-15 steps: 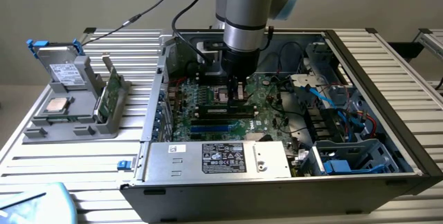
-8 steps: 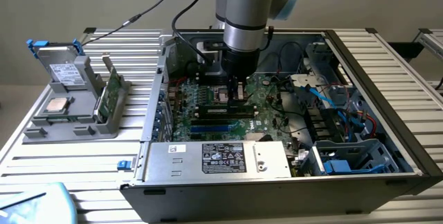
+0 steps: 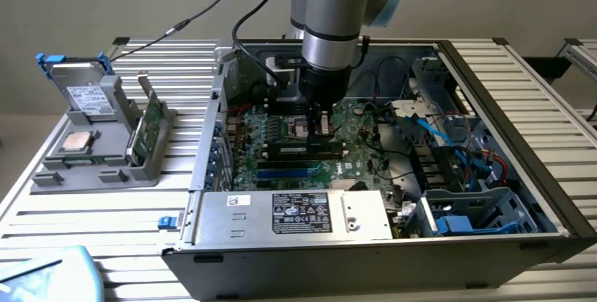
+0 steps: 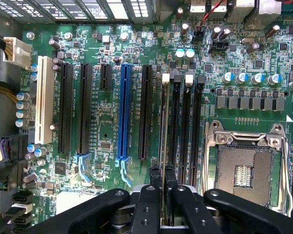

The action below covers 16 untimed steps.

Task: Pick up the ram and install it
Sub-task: 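Insert the ram into the slot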

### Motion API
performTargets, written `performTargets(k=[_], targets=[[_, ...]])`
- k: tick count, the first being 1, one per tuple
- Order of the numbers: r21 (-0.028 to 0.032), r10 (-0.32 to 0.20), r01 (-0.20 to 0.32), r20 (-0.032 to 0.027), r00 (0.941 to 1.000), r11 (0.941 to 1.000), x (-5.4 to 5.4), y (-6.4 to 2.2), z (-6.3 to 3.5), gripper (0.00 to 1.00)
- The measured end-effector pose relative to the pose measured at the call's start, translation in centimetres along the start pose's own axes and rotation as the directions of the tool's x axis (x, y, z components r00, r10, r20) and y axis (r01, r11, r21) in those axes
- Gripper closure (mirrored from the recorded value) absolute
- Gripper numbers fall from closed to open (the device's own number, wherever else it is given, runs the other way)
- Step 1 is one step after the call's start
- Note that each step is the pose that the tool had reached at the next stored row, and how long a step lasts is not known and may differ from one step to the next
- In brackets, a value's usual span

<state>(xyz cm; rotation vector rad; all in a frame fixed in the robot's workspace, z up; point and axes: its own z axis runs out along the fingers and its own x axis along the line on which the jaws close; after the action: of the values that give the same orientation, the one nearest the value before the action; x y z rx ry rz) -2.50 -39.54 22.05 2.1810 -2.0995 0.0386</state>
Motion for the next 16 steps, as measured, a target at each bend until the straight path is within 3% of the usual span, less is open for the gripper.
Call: performTargets(k=[16], targets=[[-0.0001,0.000,0.000,-0.0010,1.0000,1.0000,-0.24,-0.02,0.13,0.85]])
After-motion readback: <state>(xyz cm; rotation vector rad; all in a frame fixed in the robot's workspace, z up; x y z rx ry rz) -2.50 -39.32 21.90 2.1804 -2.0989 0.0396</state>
